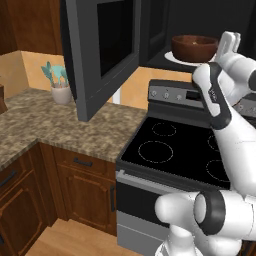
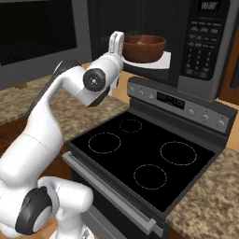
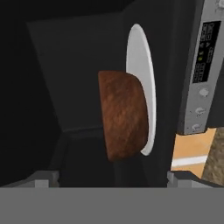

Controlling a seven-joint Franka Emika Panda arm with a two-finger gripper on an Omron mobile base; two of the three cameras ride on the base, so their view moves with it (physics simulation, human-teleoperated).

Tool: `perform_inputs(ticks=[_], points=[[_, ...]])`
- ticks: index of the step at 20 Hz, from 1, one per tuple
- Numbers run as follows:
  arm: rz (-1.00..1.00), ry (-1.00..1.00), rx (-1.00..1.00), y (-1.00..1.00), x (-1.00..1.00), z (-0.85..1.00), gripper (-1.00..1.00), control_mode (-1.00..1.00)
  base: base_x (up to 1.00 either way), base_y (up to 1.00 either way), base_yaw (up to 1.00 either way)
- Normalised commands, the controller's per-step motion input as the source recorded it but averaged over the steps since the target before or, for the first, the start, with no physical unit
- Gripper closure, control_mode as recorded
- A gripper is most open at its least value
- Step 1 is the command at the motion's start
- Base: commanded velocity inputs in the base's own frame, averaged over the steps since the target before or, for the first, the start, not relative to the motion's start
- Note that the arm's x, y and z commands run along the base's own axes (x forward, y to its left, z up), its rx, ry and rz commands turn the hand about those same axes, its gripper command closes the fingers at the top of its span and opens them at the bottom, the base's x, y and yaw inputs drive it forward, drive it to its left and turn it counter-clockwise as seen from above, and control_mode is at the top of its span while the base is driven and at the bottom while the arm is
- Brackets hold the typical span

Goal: Pick the onion from the sink and place it in the bowl. Then pick the bowl and place it in the microwave. Then close the microwave door and press the start button.

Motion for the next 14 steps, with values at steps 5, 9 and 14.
perform_inputs(ticks=[5, 9, 14], points=[[0.0, 0.0, 0.01, 0.32, -1.0, 0.13, -1.0, -1.0, 0.0, 0.0, 0.0], [0.0, 0.02, 0.02, 0.48, -1.0, 0.05, -1.0, -1.0, 0.0, 0.0, 0.0], [-0.02, 0.07, 0.0, 0.64, -0.98, 0.13, -1.0, -1.0, 0.0, 0.0, 0.0]])
